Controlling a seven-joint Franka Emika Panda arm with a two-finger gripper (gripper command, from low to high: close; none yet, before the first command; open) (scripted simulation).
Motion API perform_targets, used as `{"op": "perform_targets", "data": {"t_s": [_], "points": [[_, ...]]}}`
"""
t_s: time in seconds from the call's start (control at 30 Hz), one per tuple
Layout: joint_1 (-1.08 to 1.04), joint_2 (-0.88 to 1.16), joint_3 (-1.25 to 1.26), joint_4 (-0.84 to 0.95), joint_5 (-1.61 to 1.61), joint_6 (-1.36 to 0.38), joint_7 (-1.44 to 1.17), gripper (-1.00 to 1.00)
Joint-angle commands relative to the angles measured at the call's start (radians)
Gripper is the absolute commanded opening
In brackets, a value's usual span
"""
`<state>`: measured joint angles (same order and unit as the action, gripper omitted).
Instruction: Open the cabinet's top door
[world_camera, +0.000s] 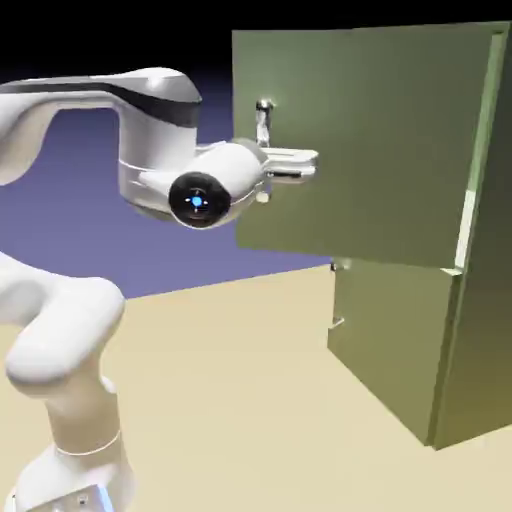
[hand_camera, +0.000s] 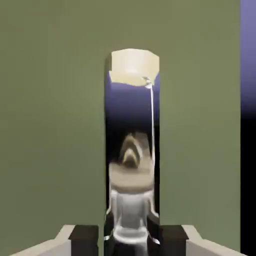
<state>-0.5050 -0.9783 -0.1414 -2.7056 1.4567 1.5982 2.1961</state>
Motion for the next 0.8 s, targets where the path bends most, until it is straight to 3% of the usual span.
{"op": "perform_targets", "data": {"t_s": [0.0,0.33,0.7,0.73,0.77], "points": [[0.004,0.028,-0.036,0.019,-0.035,-0.042,-0.011,-1.00],[0.112,0.380,-0.357,0.315,-0.298,-0.462,-0.139,-1.00],[0.222,0.769,-0.581,0.680,-0.382,-0.877,-0.295,-1.00],[0.222,0.769,-0.581,0.680,-0.382,-0.877,-0.295,1.00],[0.222,0.769,-0.581,0.680,-0.382,-0.877,-0.295,1.00]]}}
